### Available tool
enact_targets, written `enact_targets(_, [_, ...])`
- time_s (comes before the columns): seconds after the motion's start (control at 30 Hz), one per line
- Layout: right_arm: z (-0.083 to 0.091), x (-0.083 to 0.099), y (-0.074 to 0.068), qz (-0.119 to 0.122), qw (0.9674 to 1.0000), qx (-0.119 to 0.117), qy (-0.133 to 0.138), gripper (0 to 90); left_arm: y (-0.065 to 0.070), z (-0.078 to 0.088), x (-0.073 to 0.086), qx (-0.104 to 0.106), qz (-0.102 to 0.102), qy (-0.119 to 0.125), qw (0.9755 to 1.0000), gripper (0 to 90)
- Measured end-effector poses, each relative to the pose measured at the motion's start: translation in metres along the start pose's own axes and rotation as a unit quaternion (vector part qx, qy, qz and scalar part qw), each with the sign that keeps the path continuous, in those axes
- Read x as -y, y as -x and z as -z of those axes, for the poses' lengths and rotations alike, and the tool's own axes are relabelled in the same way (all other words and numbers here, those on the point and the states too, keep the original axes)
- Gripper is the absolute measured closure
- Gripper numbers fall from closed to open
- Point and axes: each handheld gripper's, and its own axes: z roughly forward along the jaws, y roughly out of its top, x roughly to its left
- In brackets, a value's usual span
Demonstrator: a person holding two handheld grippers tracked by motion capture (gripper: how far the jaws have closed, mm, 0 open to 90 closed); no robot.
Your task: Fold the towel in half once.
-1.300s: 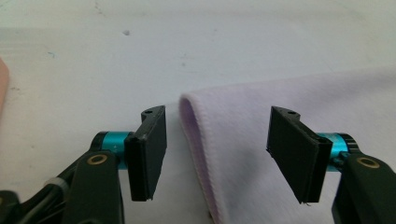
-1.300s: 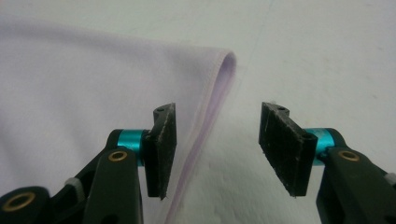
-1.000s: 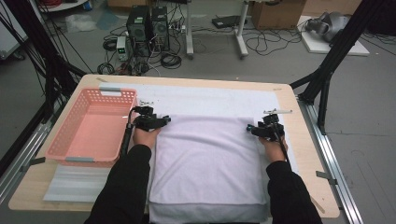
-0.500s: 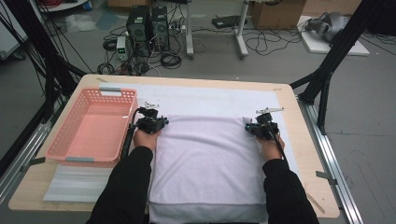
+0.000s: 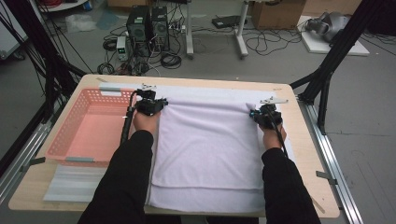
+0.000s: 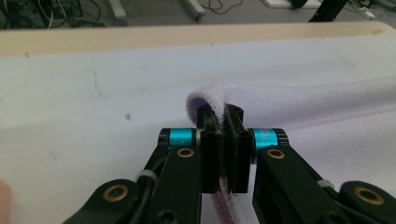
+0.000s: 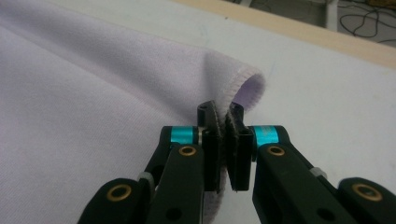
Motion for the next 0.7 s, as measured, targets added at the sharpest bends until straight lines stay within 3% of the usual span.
enact_targets(0.07, [-0.004, -0.006, 0.002, -0.001, 1.0000, 0.010, 0.002, 86.5, 0.000, -0.005, -0.004, -0.004, -0.001, 0.005, 1.0000, 85.7])
enact_targets(0.17, [-0.012, -0.011, 0.002, 0.000, 0.9998, 0.018, -0.003, 86.4, -0.005, -0.011, -0.002, -0.003, 0.014, 0.004, 0.9999, 85.6])
enact_targets(0.3, [-0.022, -0.010, -0.001, 0.001, 0.9997, 0.022, -0.010, 86.0, -0.007, -0.017, 0.005, 0.004, -0.001, -0.008, 1.0000, 84.1])
enact_targets(0.33, [-0.024, -0.008, -0.002, -0.001, 0.9997, 0.022, -0.012, 84.9, -0.007, -0.018, 0.007, 0.008, 0.000, -0.007, 0.9999, 80.3])
enact_targets(0.37, [-0.026, -0.007, -0.003, -0.009, 0.9996, 0.021, -0.017, 79.1, -0.006, -0.019, 0.009, 0.008, 0.002, -0.010, 0.9999, 70.2])
enact_targets(0.43, [-0.028, -0.005, -0.002, -0.031, 0.9992, 0.022, -0.012, 57.5, -0.005, -0.019, 0.010, 0.016, 0.009, -0.021, 0.9996, 51.0])
enact_targets(0.47, [-0.027, -0.006, -0.001, -0.038, 0.9990, 0.023, -0.009, 53.8, -0.004, -0.018, 0.010, 0.021, 0.008, -0.022, 0.9995, 46.3])
enact_targets(0.57, [-0.019, -0.009, -0.003, -0.031, 0.9993, 0.022, -0.003, 47.4, 0.002, -0.014, 0.010, 0.037, 0.001, -0.026, 0.9990, 40.3])
enact_targets(0.7, [0.000, -0.013, -0.006, -0.030, 0.9993, 0.013, 0.017, 45.2, 0.009, -0.002, 0.014, 0.047, 0.005, -0.008, 0.9989, 33.9])
